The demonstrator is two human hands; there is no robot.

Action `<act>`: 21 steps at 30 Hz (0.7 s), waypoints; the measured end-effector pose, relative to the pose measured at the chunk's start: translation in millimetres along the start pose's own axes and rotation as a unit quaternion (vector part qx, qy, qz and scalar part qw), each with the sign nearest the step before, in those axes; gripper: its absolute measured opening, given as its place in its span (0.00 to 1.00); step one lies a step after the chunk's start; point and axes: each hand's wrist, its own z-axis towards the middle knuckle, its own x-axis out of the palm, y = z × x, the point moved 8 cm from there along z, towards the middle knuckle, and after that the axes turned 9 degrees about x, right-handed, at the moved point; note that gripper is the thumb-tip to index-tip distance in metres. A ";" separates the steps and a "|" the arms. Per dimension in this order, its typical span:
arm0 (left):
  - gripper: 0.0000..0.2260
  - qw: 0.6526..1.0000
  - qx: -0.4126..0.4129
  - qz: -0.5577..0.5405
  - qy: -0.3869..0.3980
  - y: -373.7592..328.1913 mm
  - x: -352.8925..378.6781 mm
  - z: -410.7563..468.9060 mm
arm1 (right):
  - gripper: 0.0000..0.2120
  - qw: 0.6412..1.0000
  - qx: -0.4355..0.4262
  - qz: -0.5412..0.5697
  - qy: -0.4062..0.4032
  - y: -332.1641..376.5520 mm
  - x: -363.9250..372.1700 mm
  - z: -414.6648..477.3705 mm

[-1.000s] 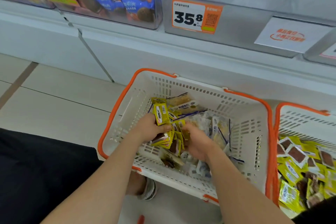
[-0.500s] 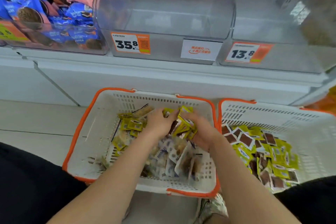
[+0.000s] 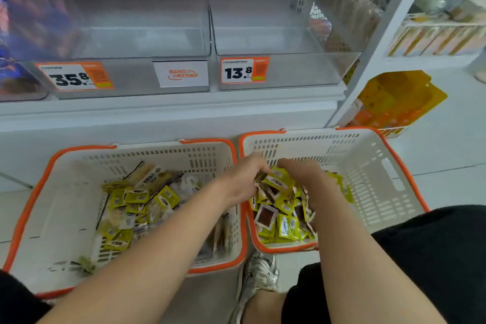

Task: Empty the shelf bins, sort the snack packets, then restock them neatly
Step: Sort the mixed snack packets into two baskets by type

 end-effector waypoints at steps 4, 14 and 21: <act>0.19 0.919 0.131 0.358 -0.103 -17.0 -48.7 -18.8 | 0.12 0.984 -0.126 -0.047 -0.113 26.0 19.4 -3.6; 0.15 0.834 -0.099 0.492 -0.230 71.9 -291.1 -123.5 | 0.10 0.897 -0.303 -0.255 0.196 66.5 264.6 -65.0; 0.24 0.789 -0.239 0.534 -0.190 128.9 -365.5 -165.0 | 0.26 0.816 -0.362 -0.416 0.175 46.5 374.3 -65.5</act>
